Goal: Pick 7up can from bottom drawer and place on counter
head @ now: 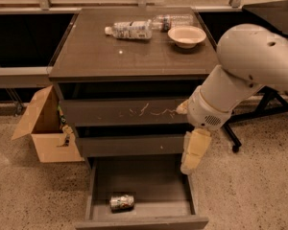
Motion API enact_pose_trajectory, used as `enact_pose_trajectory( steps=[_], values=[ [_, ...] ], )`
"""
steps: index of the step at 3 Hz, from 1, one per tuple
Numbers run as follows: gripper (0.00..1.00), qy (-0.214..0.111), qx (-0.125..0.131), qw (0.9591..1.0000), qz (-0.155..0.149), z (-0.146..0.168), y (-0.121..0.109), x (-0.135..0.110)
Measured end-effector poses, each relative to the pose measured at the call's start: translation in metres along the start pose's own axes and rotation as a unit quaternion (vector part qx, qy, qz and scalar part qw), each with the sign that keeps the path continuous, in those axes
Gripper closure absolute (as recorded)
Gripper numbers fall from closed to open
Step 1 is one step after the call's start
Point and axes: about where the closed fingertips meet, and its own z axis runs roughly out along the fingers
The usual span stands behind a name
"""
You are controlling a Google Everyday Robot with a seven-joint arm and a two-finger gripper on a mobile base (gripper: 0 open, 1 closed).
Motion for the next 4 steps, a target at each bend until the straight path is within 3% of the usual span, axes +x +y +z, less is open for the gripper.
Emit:
enact_pose_trajectory(
  steps=[2,3,4],
  values=[
    [0.00,0.016,-0.020,0.9982,-0.054,0.089,-0.002,0.037],
    [0.00,0.005,-0.002,0.9984,-0.057,0.136,-0.018,0.053],
    [0.00,0.005,-0.002,0.9984,-0.057,0.136,-0.018,0.053]
  ],
)
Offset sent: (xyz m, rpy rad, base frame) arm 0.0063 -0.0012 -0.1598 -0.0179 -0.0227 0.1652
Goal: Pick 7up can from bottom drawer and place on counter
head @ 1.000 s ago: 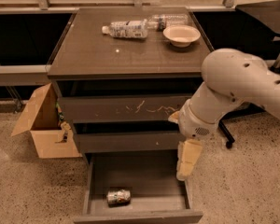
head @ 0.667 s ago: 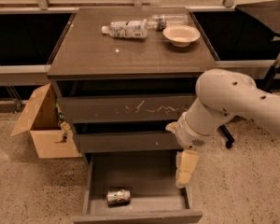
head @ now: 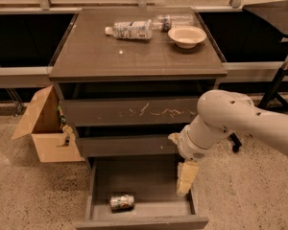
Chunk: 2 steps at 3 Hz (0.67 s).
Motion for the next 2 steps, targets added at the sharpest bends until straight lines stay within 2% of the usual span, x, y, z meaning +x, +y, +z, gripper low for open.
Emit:
enact_pose_trajectory(
  steps=[2],
  values=[
    [0.00,-0.022,-0.031,0.9979,-0.052,0.083,-0.009,0.001]
  ],
)
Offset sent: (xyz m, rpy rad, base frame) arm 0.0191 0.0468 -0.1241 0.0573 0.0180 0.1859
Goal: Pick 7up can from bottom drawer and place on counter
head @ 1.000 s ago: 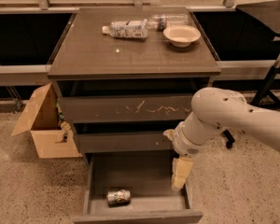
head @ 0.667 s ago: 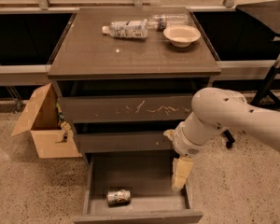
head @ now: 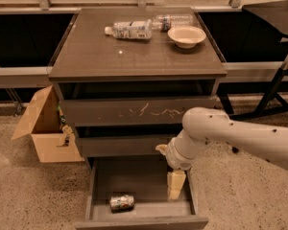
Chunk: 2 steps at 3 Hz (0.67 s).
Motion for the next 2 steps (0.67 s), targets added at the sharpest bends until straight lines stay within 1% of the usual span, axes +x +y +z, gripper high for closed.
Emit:
enact_pose_trajectory(
  steps=[1,2],
  values=[
    [0.00,-0.005,-0.001,0.9998,-0.018,0.052,-0.003,0.003],
    [0.00,-0.024,0.004,0.9994,-0.027,0.121,-0.017,0.010]
  ],
)
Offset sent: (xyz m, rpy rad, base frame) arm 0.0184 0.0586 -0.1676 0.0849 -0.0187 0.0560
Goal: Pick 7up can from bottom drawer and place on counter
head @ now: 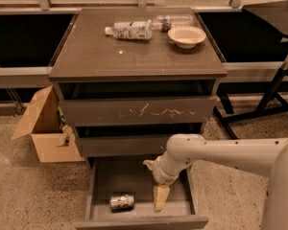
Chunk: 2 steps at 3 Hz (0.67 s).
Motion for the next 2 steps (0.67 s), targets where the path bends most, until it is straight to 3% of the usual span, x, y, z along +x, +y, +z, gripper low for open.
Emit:
enact_pose_trajectory(
  steps=[1,2],
  values=[
    [0.00,-0.015,-0.003,0.9999,0.005,0.0434,-0.0031,0.0086],
    [0.00,-0.015,-0.003,0.9999,0.005,0.0436,-0.0032,0.0087]
  ],
)
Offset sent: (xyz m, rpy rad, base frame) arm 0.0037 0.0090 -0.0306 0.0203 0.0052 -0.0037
